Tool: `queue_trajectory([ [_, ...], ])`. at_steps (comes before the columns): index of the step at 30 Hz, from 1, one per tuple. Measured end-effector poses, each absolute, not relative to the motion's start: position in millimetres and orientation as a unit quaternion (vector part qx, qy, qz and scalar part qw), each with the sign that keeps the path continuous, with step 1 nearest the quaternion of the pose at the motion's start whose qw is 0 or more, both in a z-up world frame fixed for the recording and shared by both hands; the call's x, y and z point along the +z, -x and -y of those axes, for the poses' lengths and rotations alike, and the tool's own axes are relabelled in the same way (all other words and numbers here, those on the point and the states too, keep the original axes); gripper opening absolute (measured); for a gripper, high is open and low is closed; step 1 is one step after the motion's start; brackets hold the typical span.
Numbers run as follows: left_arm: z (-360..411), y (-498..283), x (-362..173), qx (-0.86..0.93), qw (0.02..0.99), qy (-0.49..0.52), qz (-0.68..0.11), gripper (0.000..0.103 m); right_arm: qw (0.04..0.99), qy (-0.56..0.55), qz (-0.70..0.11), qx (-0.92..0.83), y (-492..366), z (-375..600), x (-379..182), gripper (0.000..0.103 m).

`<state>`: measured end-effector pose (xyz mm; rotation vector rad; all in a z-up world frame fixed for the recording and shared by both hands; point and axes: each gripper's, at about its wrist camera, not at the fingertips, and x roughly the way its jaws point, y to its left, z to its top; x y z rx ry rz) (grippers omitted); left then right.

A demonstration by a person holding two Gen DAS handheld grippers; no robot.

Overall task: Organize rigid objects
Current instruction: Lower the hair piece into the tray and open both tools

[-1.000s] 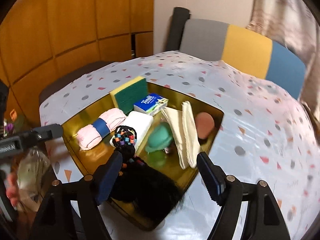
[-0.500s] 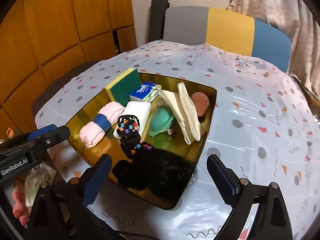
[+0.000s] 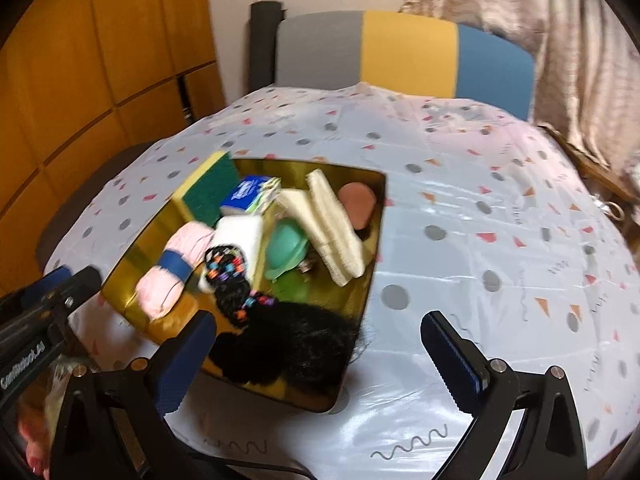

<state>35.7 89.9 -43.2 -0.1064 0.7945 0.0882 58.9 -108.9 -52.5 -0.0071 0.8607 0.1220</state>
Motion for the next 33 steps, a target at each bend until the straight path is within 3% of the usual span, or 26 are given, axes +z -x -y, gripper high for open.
queue_trajectory([
  [10,-87,-33,-38,0.045,0.919,0.046,-0.389,0.048,0.904,-0.044,-0.426,0.013,-63,116,-45,0.103],
  [21,-89,-33,-40,0.019,0.915,0.075,-0.397,0.048,0.901,-0.025,-0.433,0.008,-61,104,-50,0.103],
  [33,-74,-31,-41,0.036,0.917,0.013,-0.398,0.048,0.902,-0.025,-0.432,0.005,-60,107,-50,0.103],
])
